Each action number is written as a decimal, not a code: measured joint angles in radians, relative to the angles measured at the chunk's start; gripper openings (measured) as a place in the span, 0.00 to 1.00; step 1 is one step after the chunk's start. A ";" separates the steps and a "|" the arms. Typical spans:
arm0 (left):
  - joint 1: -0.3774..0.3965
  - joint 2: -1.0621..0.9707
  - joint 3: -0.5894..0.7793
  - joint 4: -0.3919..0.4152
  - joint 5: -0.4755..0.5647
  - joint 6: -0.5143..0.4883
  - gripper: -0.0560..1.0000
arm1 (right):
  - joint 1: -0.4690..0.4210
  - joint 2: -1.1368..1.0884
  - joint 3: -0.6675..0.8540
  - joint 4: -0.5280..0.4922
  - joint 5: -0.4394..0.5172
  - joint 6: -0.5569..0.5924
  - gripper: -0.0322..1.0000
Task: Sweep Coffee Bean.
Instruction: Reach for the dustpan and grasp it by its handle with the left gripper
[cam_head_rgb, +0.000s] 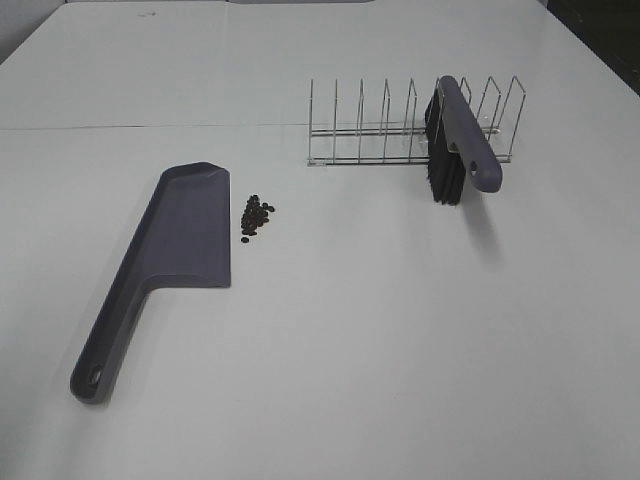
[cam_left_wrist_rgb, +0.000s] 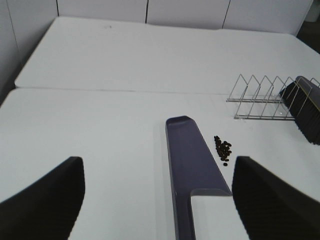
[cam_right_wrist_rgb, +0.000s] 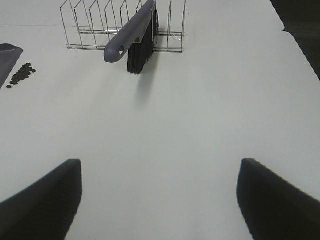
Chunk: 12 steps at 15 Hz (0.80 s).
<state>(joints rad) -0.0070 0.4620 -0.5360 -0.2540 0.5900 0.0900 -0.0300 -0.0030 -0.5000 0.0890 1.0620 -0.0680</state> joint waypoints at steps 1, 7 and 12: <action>0.000 0.123 -0.024 -0.026 -0.008 0.023 0.77 | 0.000 0.000 0.000 0.000 0.000 0.000 0.75; -0.034 0.728 -0.275 -0.081 -0.001 0.075 0.77 | 0.000 0.000 0.000 0.000 0.000 0.000 0.75; -0.172 1.117 -0.476 0.020 0.114 -0.052 0.77 | 0.000 0.000 0.000 0.000 0.000 0.000 0.75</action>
<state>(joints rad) -0.1790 1.5790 -1.0120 -0.2340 0.7040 0.0380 -0.0300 -0.0030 -0.5000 0.0890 1.0620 -0.0680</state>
